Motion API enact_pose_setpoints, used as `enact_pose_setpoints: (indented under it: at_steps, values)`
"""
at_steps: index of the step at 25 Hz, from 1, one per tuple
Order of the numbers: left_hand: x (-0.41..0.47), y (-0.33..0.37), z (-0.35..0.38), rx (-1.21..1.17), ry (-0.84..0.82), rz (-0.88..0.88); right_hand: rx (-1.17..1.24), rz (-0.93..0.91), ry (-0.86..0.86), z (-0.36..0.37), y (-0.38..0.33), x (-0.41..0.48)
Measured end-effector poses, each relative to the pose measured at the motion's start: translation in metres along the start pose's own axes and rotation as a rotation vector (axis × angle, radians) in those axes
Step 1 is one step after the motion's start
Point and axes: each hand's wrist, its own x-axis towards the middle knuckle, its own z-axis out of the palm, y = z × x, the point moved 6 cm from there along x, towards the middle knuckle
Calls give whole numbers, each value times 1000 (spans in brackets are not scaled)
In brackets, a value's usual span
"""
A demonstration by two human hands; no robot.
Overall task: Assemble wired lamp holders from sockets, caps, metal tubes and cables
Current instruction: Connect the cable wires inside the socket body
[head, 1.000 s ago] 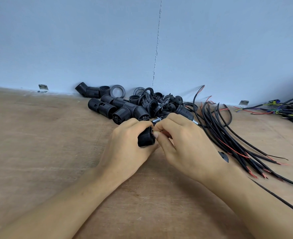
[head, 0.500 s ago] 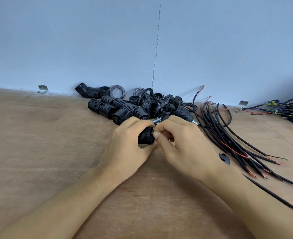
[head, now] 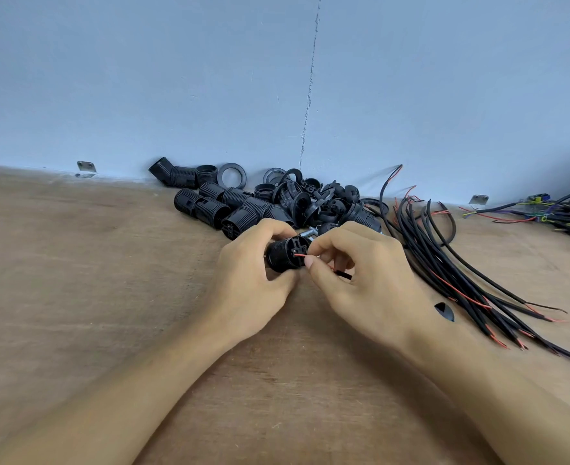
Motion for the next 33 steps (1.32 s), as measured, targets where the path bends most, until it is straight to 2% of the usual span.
enact_pose_setpoints:
  at_steps: [6,10,14,25,33]
  values:
    - [-1,2,-3,9,48,21,-58,-31,10,0,-2,-2]
    - [-2,4,-3,100,55,44,-149,-69,-15,0,-6,-3]
    - [-1,3,1,72,37,15,-266,-98,-59,1,-8,-2]
    - [0,2,5,109,14,44,-223,-56,-89,4,-2,-1]
    - [-1,11,5,298,56,160,-294,-135,-77,2,-2,-2]
